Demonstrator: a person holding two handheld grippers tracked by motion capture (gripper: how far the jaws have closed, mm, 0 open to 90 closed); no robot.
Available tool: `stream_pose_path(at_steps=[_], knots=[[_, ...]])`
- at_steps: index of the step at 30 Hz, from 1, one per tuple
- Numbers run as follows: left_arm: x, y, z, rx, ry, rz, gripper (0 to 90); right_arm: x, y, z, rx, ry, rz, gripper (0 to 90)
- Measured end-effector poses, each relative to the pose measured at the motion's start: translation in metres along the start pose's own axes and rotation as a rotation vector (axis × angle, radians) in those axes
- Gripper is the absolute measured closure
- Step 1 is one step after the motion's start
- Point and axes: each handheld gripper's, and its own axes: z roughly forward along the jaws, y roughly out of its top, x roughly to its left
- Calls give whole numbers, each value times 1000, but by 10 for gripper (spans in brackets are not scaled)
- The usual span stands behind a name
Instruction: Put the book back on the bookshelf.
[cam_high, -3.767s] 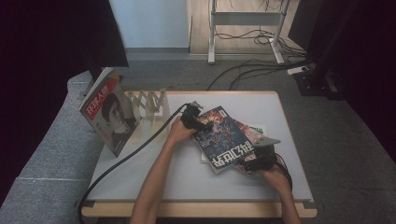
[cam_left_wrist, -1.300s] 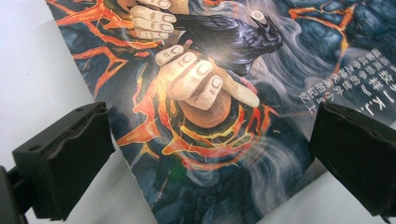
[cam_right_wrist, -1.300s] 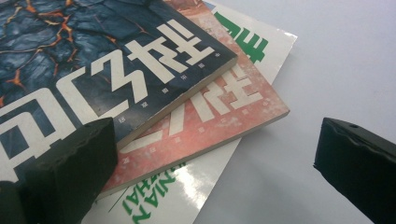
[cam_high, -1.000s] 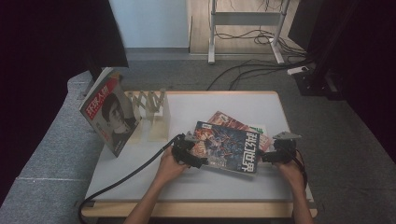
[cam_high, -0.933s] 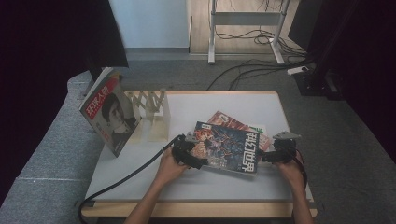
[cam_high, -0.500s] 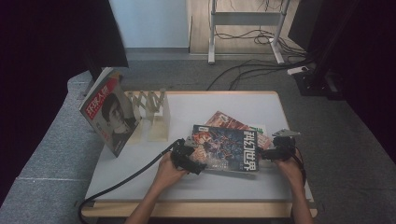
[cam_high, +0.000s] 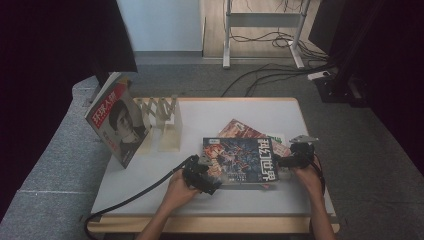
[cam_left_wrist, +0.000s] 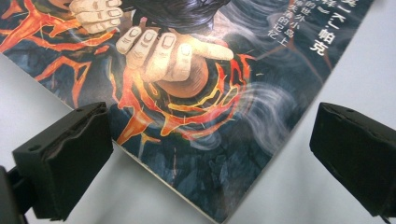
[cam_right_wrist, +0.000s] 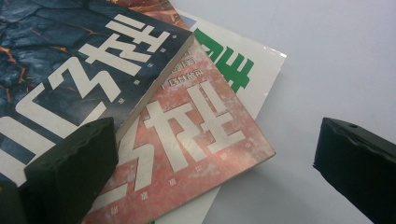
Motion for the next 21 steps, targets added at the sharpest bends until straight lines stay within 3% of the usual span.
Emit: stream_pose_path(at_steps=[2,6,10,14,18,21], knots=[[-1,-3,-1,-13,-16,-14,0,0,1,1,-1,1,4,0],[-1,-5,-3,-11,-24,-3,0,0,2,3,-4,2,5,0],[7,0,-9,-12,-54,9,0,1,2,1,-9,5,-9,16],[19,5,-14,-63,-43,28,0,3,3,-6,-19,19,-13,3],[30,12,-19,-129,-56,20,10,10,6,-16,-31,45,-34,0],[31,23,-19,-99,-28,77,3,12,6,-18,-37,53,-35,0]])
